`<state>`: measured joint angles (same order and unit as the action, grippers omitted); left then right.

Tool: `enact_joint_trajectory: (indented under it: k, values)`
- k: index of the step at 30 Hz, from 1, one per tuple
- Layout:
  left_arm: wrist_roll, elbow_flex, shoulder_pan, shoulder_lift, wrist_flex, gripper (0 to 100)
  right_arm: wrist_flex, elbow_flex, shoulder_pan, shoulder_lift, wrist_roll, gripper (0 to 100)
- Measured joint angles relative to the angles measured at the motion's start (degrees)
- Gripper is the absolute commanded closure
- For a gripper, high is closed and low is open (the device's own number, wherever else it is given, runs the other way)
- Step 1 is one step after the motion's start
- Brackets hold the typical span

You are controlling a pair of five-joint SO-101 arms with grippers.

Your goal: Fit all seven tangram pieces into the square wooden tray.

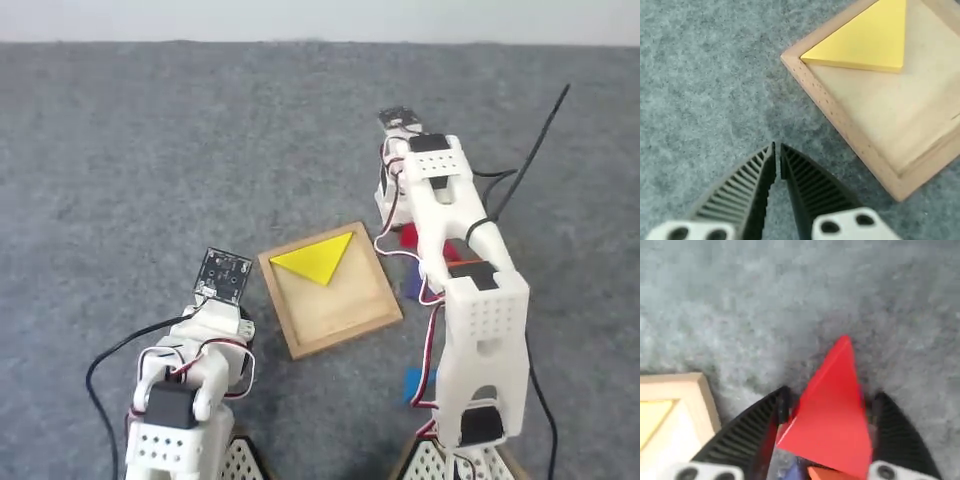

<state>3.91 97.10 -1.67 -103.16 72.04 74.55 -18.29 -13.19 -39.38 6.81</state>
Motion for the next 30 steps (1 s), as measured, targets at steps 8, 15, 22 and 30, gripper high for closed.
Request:
enact_joint_trajectory:
  k: [8, 15, 22, 30]
  values:
    - [0.00, 0.00, 0.00, 0.00, 0.00, 98, 5.98, 0.26, -2.37, 7.91, 2.02, 63.4]
    - [0.00, 0.00, 0.09, 0.00, 0.00, 98, 11.60, 6.77, -2.20, 19.69, 6.77, 63.4]
    - [0.00, 0.00, 0.00, 0.00, 0.00, 98, -6.86, 30.33, -0.79, 27.69, 12.84, 63.0]
    - [0.00, 0.00, 0.09, 0.00, 0.00, 98, -10.29, 25.76, -0.97, 21.45, 13.71, 63.0]
